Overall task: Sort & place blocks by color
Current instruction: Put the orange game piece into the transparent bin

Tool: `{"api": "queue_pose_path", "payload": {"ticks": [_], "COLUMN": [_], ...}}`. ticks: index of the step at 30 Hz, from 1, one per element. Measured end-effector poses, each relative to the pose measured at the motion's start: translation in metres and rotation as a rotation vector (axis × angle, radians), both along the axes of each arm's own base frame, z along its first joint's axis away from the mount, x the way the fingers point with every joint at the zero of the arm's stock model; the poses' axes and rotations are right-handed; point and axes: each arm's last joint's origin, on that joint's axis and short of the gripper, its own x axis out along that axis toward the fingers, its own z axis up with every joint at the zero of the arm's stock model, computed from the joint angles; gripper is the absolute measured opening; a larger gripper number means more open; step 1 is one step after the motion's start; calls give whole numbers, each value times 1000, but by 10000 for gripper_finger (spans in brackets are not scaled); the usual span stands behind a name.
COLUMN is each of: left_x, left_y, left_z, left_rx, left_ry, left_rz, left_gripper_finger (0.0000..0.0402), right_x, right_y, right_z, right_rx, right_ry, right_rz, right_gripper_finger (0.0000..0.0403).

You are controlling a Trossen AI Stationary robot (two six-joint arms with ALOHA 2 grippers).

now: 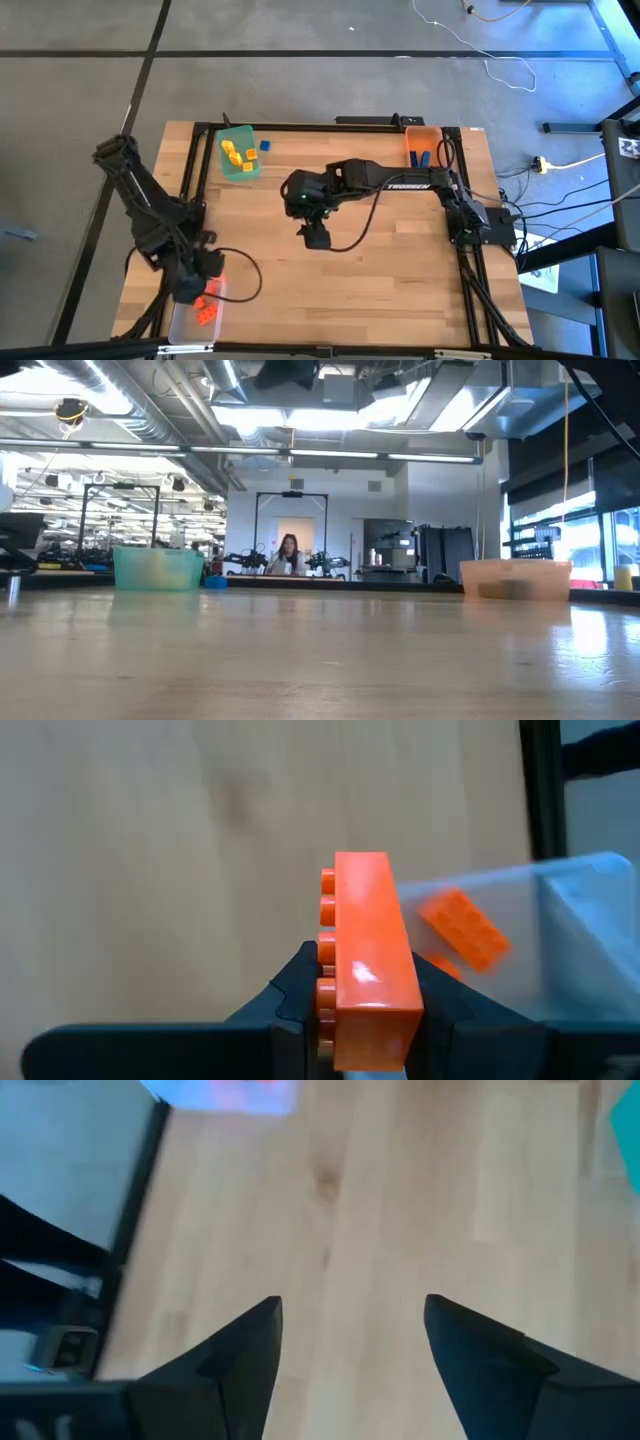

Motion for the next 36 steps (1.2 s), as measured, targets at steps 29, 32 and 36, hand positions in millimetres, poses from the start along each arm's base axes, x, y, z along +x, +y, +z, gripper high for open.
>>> {"api": "queue_pose_path", "payload": {"ticks": [29, 32, 36], "left_x": [-50, -50, -50], "left_y": [-59, -59, -59], "left_z": [-79, -81, -81], "left_rx": [-24, -16, -16], "left_ry": [305, 305, 305], "left_rz": [494, 495, 495], "left_gripper_finger": [89, 120, 141], "right_x": [0, 0, 0], "right_y": [-37, -39, -43], "right_z": [-3, -3, -3], "right_rx": [-192, -192, -192], "right_ry": [7, 7, 9], "right_rz": [5, 0, -7], "right_gripper_finger": [244, 244, 244]}}
